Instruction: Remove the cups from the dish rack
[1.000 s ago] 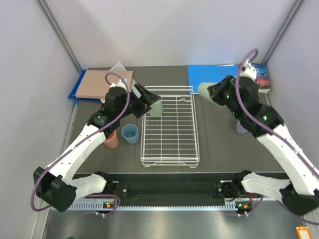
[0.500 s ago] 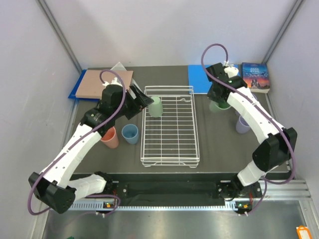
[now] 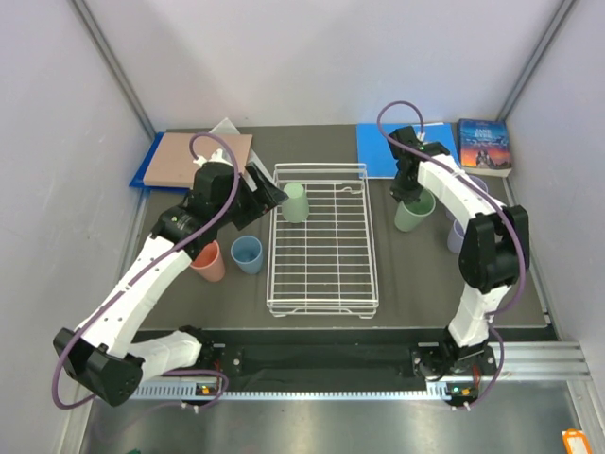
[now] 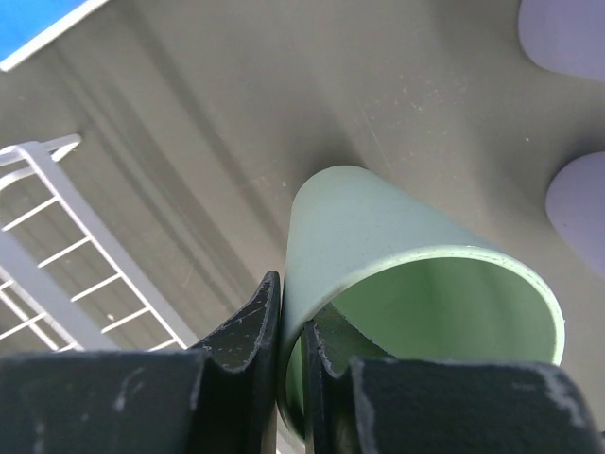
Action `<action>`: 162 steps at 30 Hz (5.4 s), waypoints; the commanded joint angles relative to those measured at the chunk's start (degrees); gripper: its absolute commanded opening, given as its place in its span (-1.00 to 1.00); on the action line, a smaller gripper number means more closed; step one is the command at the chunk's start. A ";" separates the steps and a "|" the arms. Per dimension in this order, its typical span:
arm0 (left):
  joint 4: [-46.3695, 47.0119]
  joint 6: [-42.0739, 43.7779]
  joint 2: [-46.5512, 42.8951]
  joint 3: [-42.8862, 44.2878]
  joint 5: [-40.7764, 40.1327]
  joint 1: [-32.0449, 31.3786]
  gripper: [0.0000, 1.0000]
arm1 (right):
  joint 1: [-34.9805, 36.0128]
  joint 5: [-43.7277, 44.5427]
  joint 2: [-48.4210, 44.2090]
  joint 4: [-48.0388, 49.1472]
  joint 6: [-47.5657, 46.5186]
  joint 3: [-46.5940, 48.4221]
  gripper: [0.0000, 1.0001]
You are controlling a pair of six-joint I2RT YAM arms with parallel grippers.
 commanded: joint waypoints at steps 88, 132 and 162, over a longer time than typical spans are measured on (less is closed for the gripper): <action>-7.59 21.04 38.71 28.09 -22.53 -6.68 -1.00 | 4.06 -31.09 -42.24 33.21 -10.88 -25.86 0.82; 74.16 -24.15 16.37 -12.07 35.04 -4.75 -1.00 | 14.61 -34.61 -43.82 56.34 0.38 -33.77 -0.21; 12.53 -2.42 13.30 4.63 1.83 -4.57 0.54 | 14.61 2.05 -34.52 -7.22 13.82 -23.39 -1.00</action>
